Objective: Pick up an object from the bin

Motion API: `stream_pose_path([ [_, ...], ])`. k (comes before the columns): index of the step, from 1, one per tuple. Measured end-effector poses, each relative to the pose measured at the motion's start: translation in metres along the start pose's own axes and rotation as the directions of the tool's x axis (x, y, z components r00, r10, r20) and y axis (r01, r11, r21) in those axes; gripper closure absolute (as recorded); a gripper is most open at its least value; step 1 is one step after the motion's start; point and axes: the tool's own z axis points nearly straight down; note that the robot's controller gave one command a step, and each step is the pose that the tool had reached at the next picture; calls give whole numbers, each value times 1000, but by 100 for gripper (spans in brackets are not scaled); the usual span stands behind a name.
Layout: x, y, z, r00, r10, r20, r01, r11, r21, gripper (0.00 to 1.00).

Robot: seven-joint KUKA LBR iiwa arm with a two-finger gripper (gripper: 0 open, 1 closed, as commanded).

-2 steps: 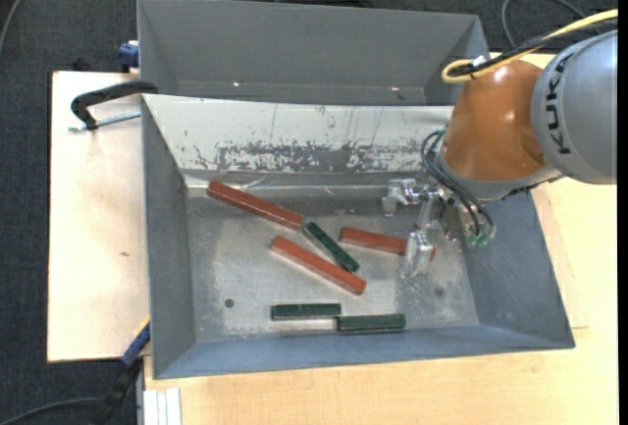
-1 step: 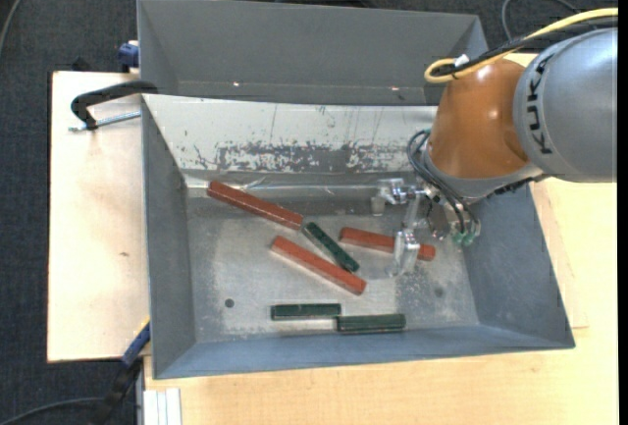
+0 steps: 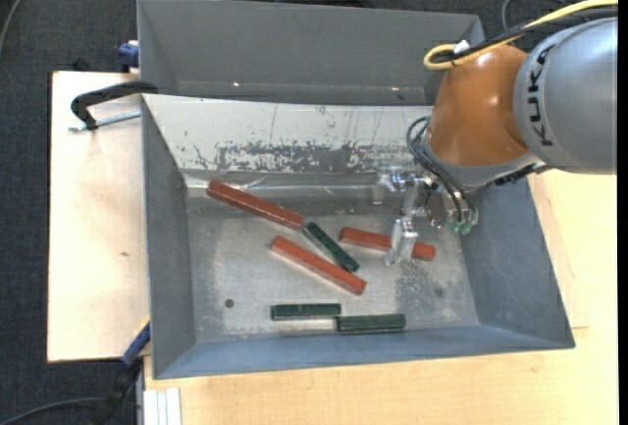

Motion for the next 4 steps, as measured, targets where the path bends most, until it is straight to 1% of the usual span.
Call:
stream_pose_path([
  [1,-4,-4,40,1000,17,-8,-17,1000,-1,0],
  [2,-4,-1,43,975,223,-6,-223,975,1,100],
  [3,-4,0,43,975,224,-6,-224,975,1,100],
  [4,-2,0,40,975,223,-11,-223,975,2,100],
])
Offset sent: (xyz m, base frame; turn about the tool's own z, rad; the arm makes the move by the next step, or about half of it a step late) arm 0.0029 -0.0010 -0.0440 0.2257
